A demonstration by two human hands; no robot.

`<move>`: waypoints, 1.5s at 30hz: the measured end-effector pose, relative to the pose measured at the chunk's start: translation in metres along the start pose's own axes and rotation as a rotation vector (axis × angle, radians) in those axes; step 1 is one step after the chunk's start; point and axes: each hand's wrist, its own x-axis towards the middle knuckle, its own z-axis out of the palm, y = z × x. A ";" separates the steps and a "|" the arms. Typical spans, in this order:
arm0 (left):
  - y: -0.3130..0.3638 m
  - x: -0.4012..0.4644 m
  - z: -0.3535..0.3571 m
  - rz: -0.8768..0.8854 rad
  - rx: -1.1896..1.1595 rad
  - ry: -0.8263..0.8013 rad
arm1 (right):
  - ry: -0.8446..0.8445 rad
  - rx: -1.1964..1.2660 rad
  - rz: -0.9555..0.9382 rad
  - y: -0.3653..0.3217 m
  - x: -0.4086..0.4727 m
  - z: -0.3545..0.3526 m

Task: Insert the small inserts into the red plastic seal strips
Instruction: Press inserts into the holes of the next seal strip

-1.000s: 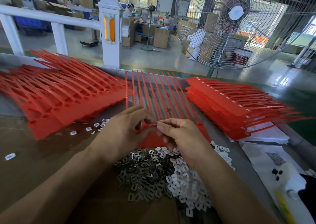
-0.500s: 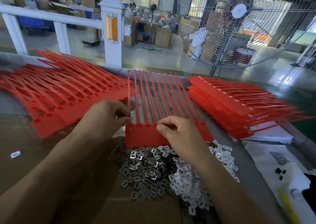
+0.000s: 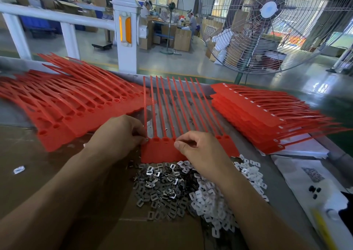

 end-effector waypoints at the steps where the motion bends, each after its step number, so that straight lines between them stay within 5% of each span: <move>1: 0.000 0.000 0.000 0.010 -0.003 -0.010 | 0.000 -0.009 -0.001 0.000 0.000 0.000; 13: -0.006 0.001 0.004 -0.075 -0.109 0.100 | -0.001 -0.072 -0.091 -0.007 -0.005 -0.003; 25: 0.008 -0.003 0.010 0.030 -0.157 0.236 | -0.273 -0.332 -0.265 -0.020 -0.011 -0.004; 45: 0.015 -0.007 0.012 0.185 -0.212 0.181 | -0.178 -0.008 -0.170 -0.016 -0.013 -0.001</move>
